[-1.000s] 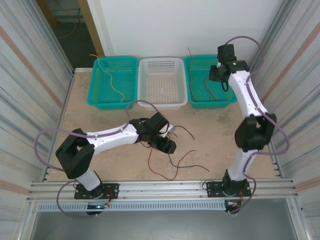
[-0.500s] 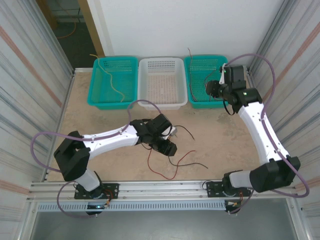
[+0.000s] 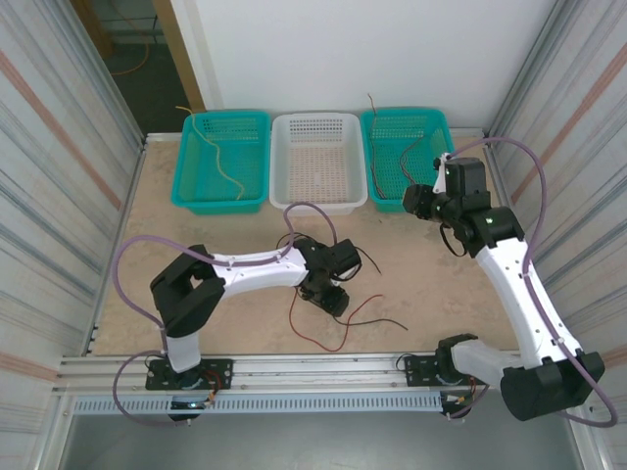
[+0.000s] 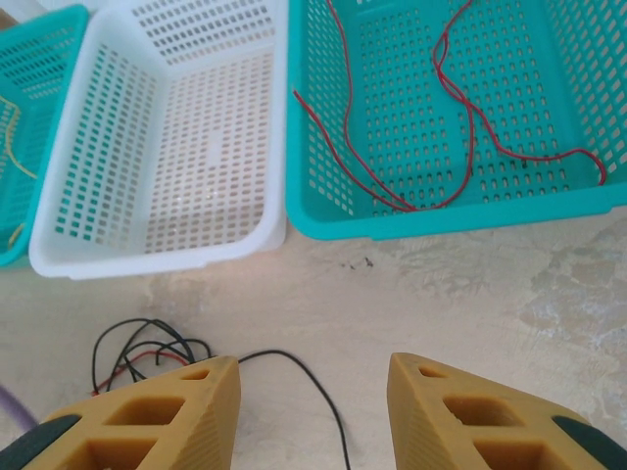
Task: Untangle the cables
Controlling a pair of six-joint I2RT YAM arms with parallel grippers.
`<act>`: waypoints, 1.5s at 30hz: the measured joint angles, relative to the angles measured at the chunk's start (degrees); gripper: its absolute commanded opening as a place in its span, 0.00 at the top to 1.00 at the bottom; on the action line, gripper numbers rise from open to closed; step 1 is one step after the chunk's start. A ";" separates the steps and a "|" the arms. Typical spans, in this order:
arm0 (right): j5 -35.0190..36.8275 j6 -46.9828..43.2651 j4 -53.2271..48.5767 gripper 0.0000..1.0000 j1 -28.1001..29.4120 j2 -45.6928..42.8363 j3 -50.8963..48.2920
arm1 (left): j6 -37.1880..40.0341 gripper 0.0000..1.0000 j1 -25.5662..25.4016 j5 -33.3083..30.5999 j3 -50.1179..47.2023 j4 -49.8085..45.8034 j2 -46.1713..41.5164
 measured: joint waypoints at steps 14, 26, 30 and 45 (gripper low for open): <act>-0.46 0.11 0.02 0.58 0.00 -0.20 -0.28 | -3.56 0.88 1.53 -3.65 1.57 0.87 3.15; -5.05 0.59 2.12 0.58 0.02 -1.62 -1.44 | -3.87 1.00 1.46 -5.57 1.95 -1.53 -9.42; -10.23 1.68 5.38 0.57 0.09 -2.82 -2.49 | -1.14 1.00 1.46 -6.47 3.65 -2.23 -17.40; -28.30 6.64 19.93 0.38 14.60 0.50 -5.44 | 9.94 1.00 7.85 -7.87 18.91 -4.28 -30.10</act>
